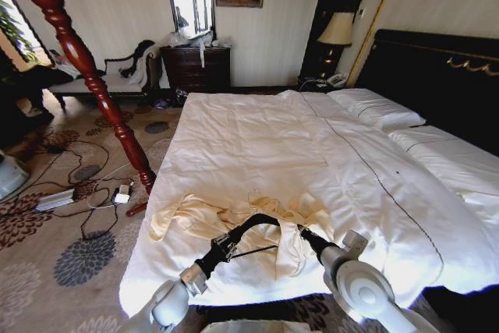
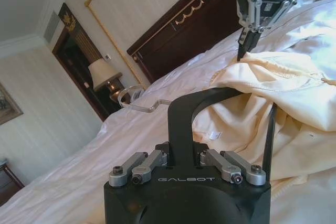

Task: Pick up the clothes from the bed and hang them on the clothes hanger.

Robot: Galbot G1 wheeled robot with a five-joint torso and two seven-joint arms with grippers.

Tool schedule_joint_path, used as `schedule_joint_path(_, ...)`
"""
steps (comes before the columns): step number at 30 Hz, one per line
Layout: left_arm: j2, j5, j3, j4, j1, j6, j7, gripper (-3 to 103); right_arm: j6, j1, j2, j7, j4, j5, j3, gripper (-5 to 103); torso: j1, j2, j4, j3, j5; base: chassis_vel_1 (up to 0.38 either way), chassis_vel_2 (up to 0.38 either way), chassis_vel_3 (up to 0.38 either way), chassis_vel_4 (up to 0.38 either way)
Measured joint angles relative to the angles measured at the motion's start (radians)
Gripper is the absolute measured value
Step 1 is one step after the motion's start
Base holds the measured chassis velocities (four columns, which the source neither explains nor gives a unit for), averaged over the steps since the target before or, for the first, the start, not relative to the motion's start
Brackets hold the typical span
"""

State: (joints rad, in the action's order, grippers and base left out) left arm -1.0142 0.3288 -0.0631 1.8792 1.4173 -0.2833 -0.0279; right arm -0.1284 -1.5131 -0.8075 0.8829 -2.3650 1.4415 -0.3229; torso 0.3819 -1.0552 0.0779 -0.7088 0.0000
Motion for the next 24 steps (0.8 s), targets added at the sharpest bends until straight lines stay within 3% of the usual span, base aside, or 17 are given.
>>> schedule_joint_path(4, -0.006, 0.007, 0.002, -0.003, 0.000, -0.013, 0.000, 20, 0.019, 0.000, 0.003, -0.033, -0.003, -0.002, 0.001, 0, 0.000, 0.000, 0.0000, 0.000, 0.0000, 0.000, 0.000, 0.000, 0.000)
schedule_joint_path(6, -0.017, 0.007, 0.006, -0.009, 0.001, -0.033, 0.000, 20, 0.067, 0.013, 0.008, -0.141, -0.017, -0.006, 0.011, 0, 0.000, 0.000, 0.0000, 0.000, 0.0000, 0.000, 0.000, 0.000, 0.000)
schedule_joint_path(10, -0.033, 0.009, 0.006, -0.018, -0.001, -0.042, 0.000, 20, 0.094, 0.030, 0.013, -0.237, -0.040, -0.008, 0.024, 0, 0.000, 0.000, -0.0001, 0.000, 0.0000, 0.000, 0.000, 0.000, 0.000)
schedule_joint_path(14, -0.048, 0.010, 0.007, -0.022, -0.007, -0.044, 0.000, 20, 0.085, 0.036, 0.019, -0.265, -0.048, -0.024, 0.034, 0, 0.000, 0.000, -0.0001, 0.000, -0.0001, 0.000, 0.000, 0.000, 0.000)
schedule_joint_path(16, -0.064, 0.012, 0.005, -0.025, -0.012, -0.045, 0.000, 20, 0.069, 0.030, 0.021, -0.276, -0.044, -0.072, 0.041, 8, 0.000, 0.000, 0.0000, 0.000, 0.0000, 0.000, 0.000, 0.000, 0.000)
schedule_joint_path(18, -0.067, 0.013, 0.004, -0.026, -0.012, -0.046, 0.000, 20, 0.068, 0.028, 0.020, -0.277, -0.044, -0.076, 0.042, 8, 0.000, 0.000, 0.0000, 0.000, 0.0000, 0.000, 0.000, 0.000, 0.000)
schedule_joint_path(21, -0.093, 0.015, 0.000, -0.034, -0.014, -0.051, 0.004, 20, 0.066, 0.023, 0.012, -0.276, -0.053, -0.097, 0.046, 25, 0.000, 0.000, -0.0001, 0.000, 0.0000, 0.000, 0.000, 0.000, 0.000)
schedule_joint_path(22, -0.093, 0.015, 0.000, -0.034, -0.014, -0.051, 0.004, 20, 0.066, 0.023, 0.012, -0.276, -0.053, -0.097, 0.046, 25, 0.000, 0.000, -0.0001, 0.000, 0.0000, 0.000, 0.000, 0.000, 0.000)
schedule_joint_path(24, -0.103, 0.016, -0.001, -0.033, -0.015, -0.053, 0.005, 20, 0.056, 0.017, 0.009, -0.239, -0.057, -0.096, 0.038, 36, 0.000, 0.000, 0.0000, 0.000, 0.0000, 0.000, 0.000, 0.000, 0.000)
